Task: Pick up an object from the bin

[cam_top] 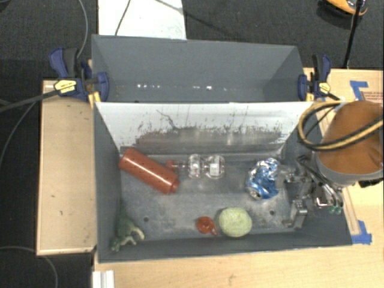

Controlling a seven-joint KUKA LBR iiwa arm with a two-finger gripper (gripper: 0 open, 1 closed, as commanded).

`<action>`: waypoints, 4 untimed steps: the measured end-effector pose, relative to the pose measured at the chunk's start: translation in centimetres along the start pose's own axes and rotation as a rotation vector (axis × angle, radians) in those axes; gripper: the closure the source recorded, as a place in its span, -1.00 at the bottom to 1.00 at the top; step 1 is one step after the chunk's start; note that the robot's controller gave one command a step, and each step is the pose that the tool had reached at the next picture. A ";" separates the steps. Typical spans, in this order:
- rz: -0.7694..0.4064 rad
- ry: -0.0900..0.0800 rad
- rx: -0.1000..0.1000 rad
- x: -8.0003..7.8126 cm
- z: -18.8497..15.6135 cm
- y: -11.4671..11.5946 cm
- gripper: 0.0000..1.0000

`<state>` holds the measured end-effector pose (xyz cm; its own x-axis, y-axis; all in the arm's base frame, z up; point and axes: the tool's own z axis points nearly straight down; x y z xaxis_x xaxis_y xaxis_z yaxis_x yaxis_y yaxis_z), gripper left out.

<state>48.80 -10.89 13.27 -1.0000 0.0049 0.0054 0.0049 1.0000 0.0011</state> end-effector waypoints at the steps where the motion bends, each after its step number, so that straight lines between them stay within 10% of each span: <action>1: -0.004 -0.008 0.001 -0.2 -0.4 0.0 -1.00; 4: -0.008 -0.008 0.002 -0.2 -0.4 0.0 -1.00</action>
Offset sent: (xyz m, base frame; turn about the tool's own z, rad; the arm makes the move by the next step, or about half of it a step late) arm 0.0000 0.0000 0.0000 0.0000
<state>49.02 -10.84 13.68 -1.0000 -0.0027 -0.0028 -0.0027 1.0000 -0.0004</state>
